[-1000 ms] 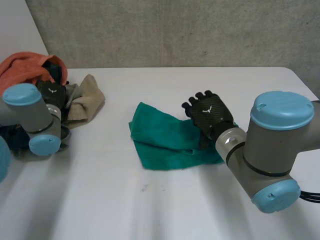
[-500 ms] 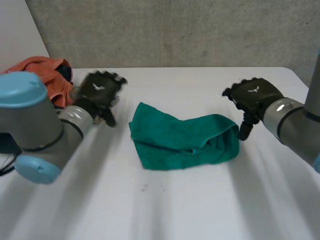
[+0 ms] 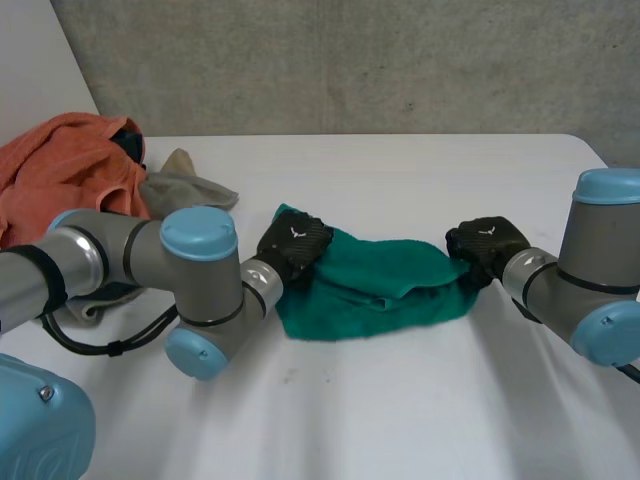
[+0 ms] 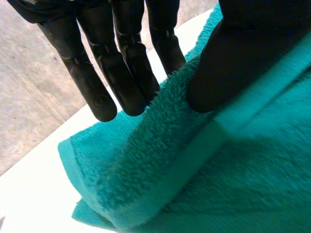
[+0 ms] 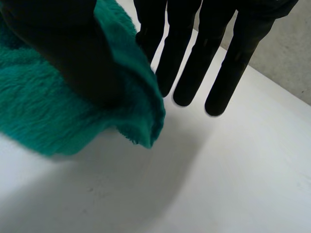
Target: Fold the laundry.
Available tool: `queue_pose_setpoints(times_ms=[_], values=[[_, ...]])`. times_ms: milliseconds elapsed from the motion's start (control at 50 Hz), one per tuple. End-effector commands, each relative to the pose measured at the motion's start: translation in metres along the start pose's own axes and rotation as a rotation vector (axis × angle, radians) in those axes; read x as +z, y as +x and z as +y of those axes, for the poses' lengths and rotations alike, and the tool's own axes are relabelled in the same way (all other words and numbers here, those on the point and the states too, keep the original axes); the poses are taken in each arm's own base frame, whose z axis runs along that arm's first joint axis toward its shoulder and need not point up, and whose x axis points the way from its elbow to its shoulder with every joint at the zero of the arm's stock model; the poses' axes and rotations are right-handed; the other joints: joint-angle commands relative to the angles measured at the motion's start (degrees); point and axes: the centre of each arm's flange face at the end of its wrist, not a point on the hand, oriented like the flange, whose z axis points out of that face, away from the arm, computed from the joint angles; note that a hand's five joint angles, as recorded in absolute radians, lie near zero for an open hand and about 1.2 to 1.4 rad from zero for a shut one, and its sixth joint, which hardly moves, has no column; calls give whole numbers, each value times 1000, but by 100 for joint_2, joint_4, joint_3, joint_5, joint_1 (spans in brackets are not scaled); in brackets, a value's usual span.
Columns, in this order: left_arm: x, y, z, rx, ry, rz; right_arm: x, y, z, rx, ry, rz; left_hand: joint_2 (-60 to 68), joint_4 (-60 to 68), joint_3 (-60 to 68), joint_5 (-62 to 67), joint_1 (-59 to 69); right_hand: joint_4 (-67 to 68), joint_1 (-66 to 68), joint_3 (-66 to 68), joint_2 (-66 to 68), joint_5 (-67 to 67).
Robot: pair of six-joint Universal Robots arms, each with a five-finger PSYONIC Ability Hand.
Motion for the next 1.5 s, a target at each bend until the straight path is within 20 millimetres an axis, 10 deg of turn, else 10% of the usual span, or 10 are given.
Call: queue_pose_setpoints(times_ms=[20, 180, 300, 380, 580, 660, 860, 1040, 1200, 1500], values=[[-18, -25, -56, 0, 90, -104, -11, 24, -29, 41, 78, 71, 1169, 1151, 1200, 1421, 1388, 1690, 1758, 1688, 1558, 1722], [-66, -75, -145, -27, 290, -236, -84, 57, -128, -66, 348, 215, 1169, 1151, 1200, 1421, 1388, 1690, 1758, 1688, 1558, 1722], [-82, -101, -166, -35, 348, -299, -138, 57, -181, -152, 526, 269, 1169, 1151, 1200, 1421, 1388, 1690, 1758, 1688, 1558, 1722], [-79, -110, -159, -37, 324, -317, -139, 41, -183, -177, 535, 220, 1169, 1151, 1200, 1421, 1388, 1690, 1758, 1688, 1558, 1722], [-47, -119, -76, -77, 85, -314, -104, -78, -98, -251, 236, -183, 1169, 1151, 1200, 1421, 1388, 1446, 1514, 1444, 1314, 1478], [-42, -135, -52, -90, 24, -350, -99, -105, -70, -250, 122, -274, 1169, 1151, 1200, 1421, 1388, -3846, -3778, -3849, -3979, -3814], [-41, -142, -40, -100, -8, -361, -82, -14, -86, -99, 73, 26, 1169, 1151, 1200, 1421, 1388, -4461, -4393, -4464, -4594, -4429], [-34, -141, -31, -103, -21, -354, -83, 28, -36, -175, -163, 61, 1169, 1151, 1200, 1421, 1388, -3638, -3569, -3640, -3770, -3605], [-31, -133, -28, -102, -28, -335, -53, 27, 2, -155, -233, 21, 1169, 1151, 1200, 1421, 1388, -3250, -3182, -3252, -3382, -3218], [-35, -128, -21, -112, -58, -327, -24, 20, -4, 15, -131, -107, 1169, 1151, 1200, 1421, 1388, -2543, -2475, -2545, -2675, -2511]])
